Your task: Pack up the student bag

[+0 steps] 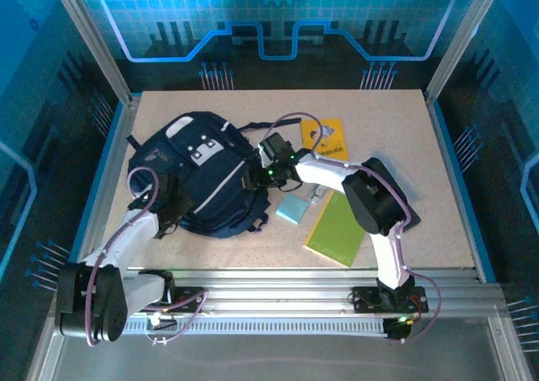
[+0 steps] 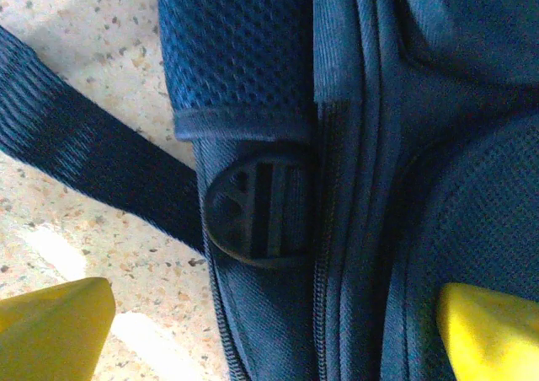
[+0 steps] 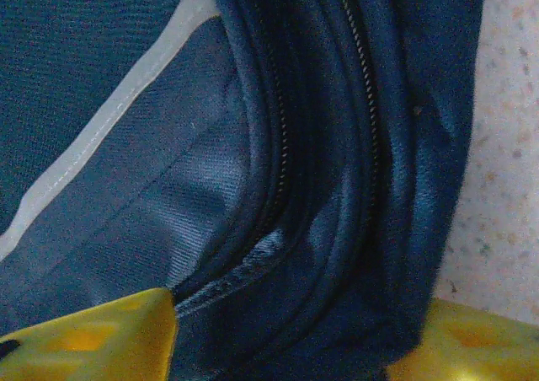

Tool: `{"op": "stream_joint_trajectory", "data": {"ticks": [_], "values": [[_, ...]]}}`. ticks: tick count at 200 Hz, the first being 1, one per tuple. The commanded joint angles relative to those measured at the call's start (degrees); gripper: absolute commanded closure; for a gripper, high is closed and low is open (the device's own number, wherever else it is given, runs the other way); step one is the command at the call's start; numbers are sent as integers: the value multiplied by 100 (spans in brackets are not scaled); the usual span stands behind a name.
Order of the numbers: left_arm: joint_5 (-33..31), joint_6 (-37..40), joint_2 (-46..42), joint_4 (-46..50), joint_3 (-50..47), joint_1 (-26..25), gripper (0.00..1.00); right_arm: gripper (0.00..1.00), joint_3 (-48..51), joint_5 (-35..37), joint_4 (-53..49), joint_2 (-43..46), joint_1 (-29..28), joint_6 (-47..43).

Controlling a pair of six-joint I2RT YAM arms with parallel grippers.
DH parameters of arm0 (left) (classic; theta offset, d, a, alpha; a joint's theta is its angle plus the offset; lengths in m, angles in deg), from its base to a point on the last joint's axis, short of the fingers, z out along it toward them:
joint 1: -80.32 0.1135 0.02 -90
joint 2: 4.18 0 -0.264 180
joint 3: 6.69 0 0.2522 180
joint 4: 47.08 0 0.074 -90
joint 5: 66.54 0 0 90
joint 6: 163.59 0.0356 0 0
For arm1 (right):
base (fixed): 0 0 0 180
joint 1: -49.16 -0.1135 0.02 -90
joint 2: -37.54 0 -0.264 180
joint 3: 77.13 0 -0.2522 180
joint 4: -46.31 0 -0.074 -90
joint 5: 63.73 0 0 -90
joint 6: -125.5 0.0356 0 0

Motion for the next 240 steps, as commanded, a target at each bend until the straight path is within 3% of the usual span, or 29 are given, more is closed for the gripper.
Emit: {"op": "stream_joint_trajectory", "data": {"ticks": [1,12,21,60,109,182,219,240], "values": [[301,-217,281,-452,-116,-15,1,66,-228,-267,35,105,59,72],[437,-181,445,-665,-100,-15,1,91,-175,-307,24,343,137,40],[582,-74,575,-870,-61,-15,1,100,-124,-286,-23,579,224,-23],[1330,683,1095,-1712,303,-15,1,100,-50,-158,-562,1528,650,-463],[1698,1008,1852,-2690,962,-165,1,100,179,-169,-1142,2378,857,-649],[2007,1076,4186,-3259,3216,-856,1,100,1577,-338,-882,3416,588,218],[2231,1095,5034,-3161,4479,-890,1,94,1814,-492,-175,3142,-76,770],[1964,1607,5343,-2471,5343,-862,1,73,1298,-795,-300,2636,-350,652]]}}
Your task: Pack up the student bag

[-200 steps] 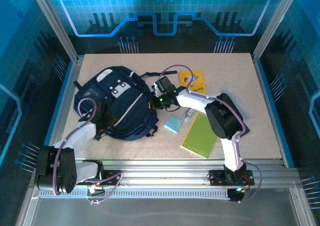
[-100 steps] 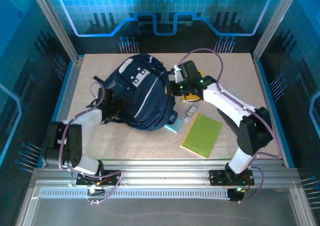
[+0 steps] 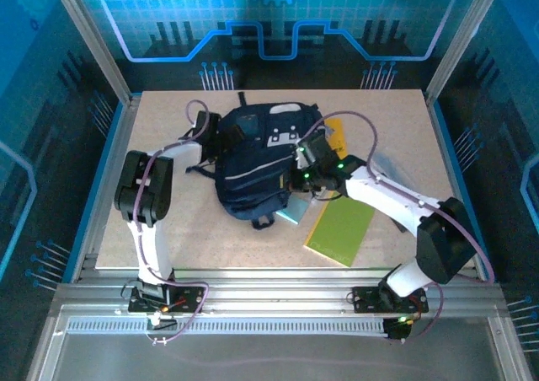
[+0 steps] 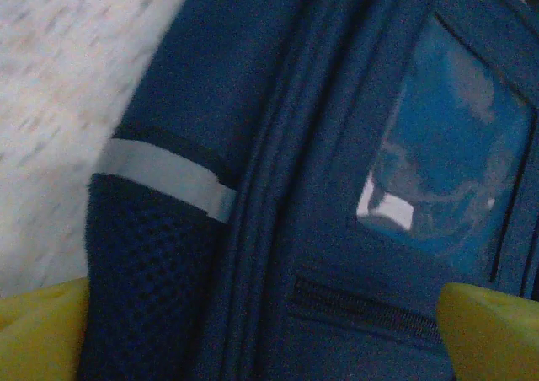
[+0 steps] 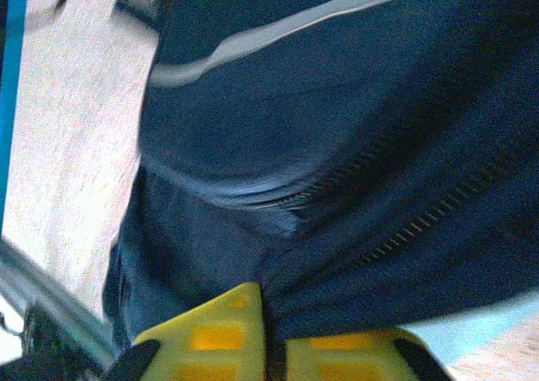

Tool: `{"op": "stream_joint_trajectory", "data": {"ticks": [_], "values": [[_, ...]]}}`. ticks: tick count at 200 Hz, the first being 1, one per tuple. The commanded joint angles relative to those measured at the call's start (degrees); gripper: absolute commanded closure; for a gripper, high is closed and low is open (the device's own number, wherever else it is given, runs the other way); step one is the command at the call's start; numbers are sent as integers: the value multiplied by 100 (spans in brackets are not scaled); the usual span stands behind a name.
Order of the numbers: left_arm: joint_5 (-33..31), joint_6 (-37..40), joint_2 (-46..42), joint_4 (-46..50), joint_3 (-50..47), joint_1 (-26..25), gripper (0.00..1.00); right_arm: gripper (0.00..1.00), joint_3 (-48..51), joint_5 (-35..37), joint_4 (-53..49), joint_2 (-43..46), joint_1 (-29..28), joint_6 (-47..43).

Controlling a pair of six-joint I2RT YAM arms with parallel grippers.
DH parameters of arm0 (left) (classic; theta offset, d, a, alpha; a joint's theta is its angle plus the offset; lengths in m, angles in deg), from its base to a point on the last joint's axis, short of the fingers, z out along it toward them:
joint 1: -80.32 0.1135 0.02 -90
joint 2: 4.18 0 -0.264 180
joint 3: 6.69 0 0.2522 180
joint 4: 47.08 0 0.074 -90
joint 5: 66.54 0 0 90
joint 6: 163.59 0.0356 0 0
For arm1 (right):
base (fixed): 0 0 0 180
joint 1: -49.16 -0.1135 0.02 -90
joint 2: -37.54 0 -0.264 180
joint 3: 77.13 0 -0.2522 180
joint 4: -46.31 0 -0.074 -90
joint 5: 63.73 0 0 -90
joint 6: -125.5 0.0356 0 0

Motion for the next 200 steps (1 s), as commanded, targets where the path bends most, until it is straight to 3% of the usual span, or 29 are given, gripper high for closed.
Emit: {"op": "stream_joint_trajectory", "data": {"ticks": [1,8,29,44,83,143,173,200], "values": [[250,530,231,367,932,-93,1,71,-586,-911,502,-446,-471,-28],[90,708,262,654,1183,-60,1,59,-814,-980,258,-595,-517,-132],[-358,1055,146,1511,1661,116,1,39,-1004,-719,-236,-622,-537,-425],[-526,1138,-109,1880,1626,235,1,31,-983,-425,-540,-489,-408,-678],[-495,806,-1048,2028,577,86,1,27,-985,-52,-885,-314,367,-1001],[-377,-388,-2591,1844,-1645,-798,1,22,-434,589,-208,-692,1704,-881],[-240,-1039,-3244,1821,-2518,-1076,1,20,-90,164,617,-1019,2249,-748],[-533,-1151,-3390,1799,-2901,-1213,1,22,-200,-527,1279,-1663,2382,-587]]}}
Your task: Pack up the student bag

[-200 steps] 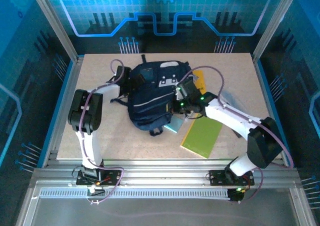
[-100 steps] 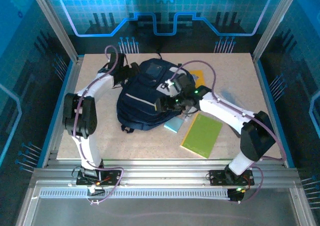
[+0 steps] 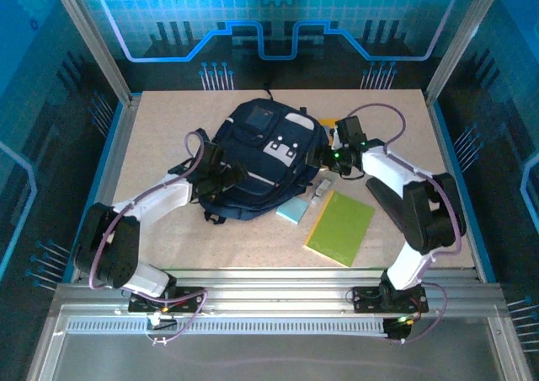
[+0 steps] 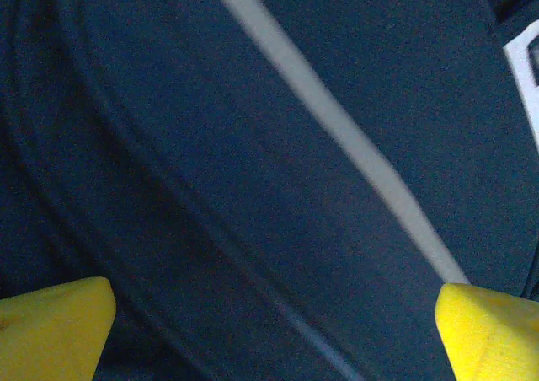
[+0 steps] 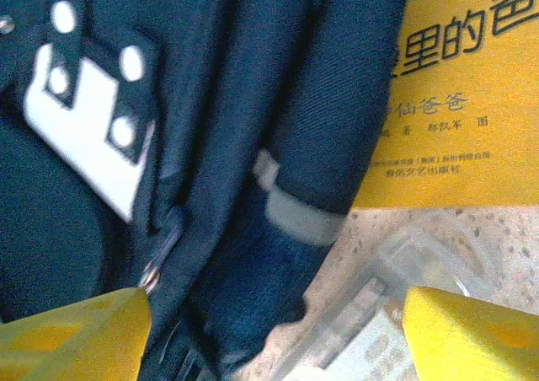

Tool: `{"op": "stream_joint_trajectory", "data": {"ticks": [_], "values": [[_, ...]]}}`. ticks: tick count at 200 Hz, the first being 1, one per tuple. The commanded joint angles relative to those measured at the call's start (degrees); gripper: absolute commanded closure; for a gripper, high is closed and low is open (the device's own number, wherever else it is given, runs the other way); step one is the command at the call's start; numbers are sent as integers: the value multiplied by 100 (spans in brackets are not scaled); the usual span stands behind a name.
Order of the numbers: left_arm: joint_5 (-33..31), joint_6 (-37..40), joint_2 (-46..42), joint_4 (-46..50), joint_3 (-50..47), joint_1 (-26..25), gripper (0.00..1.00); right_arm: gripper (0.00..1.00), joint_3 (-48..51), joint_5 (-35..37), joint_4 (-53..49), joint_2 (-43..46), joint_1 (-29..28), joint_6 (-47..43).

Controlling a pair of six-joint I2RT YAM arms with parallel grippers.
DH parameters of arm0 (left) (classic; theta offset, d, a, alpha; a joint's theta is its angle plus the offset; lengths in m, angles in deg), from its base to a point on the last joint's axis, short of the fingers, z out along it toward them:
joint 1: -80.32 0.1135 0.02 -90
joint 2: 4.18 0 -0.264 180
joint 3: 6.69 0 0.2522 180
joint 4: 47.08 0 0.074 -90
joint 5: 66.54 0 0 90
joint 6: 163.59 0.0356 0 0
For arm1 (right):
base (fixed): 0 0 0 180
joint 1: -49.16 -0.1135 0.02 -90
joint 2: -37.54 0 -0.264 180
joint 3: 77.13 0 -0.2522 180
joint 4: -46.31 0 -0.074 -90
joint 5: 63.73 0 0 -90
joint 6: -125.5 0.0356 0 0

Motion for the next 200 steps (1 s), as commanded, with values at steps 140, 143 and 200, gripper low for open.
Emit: {"op": "stream_joint_trajectory", "data": {"ticks": [140,143,200], "values": [[-530,1159,2390,-1365,1772,817,1,100,-65,-1805,550,329,-395,952],[-505,1231,2477,-1349,1906,826,1,100,-101,-1820,491,316,-426,1004],[162,2111,2726,-400,3305,934,1,100,-646,-1336,563,311,-856,2224]]}}
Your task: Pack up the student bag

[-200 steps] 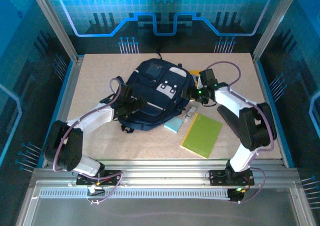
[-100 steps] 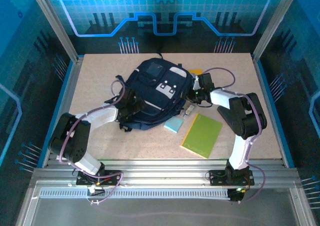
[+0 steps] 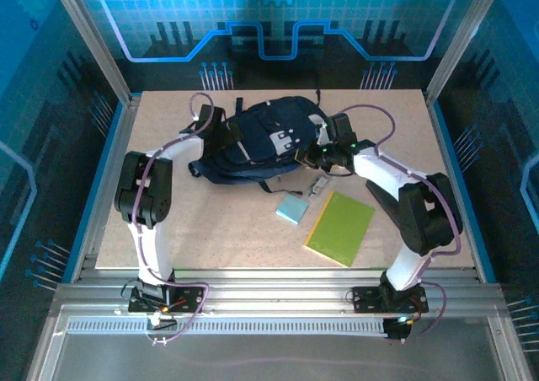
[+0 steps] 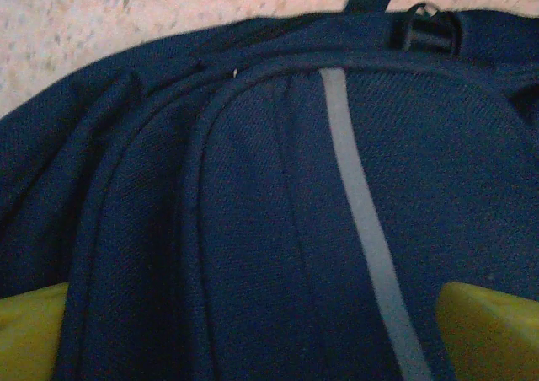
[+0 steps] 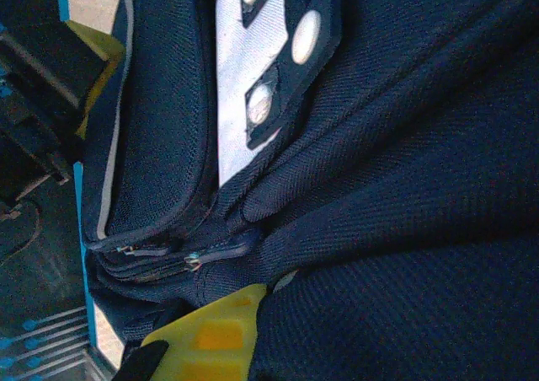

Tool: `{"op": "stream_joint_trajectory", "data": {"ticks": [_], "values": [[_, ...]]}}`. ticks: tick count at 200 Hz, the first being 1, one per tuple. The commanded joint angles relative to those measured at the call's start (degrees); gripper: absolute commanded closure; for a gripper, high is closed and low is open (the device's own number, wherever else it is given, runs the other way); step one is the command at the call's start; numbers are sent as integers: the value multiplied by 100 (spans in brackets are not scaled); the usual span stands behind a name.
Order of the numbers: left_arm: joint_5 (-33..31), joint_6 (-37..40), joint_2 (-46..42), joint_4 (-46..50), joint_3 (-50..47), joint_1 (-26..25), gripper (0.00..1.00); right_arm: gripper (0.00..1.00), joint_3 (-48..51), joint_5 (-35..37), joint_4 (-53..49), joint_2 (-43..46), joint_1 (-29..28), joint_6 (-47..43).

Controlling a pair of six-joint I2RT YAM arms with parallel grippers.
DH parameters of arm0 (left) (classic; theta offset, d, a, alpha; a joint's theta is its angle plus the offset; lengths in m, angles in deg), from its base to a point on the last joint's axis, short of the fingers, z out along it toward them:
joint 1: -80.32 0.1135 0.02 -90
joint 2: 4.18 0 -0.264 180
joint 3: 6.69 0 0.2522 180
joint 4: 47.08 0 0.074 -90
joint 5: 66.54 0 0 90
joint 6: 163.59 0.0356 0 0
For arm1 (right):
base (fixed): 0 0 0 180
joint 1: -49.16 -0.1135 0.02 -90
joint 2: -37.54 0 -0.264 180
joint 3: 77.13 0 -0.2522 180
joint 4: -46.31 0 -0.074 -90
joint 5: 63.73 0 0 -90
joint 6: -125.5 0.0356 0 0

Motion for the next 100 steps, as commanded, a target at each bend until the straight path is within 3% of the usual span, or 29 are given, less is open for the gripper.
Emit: {"op": "stream_joint_trajectory", "data": {"ticks": [1,43,100], "values": [[588,699,-295,433,365,-65,1,100,-511,-177,-116,147,-247,621],[1357,1088,-1601,1154,-161,-175,1,100,-887,-1,-101,-147,-251,1602],[1242,1008,-3165,1457,-909,-1138,1,100,-1302,368,122,-366,-370,2303]]}}
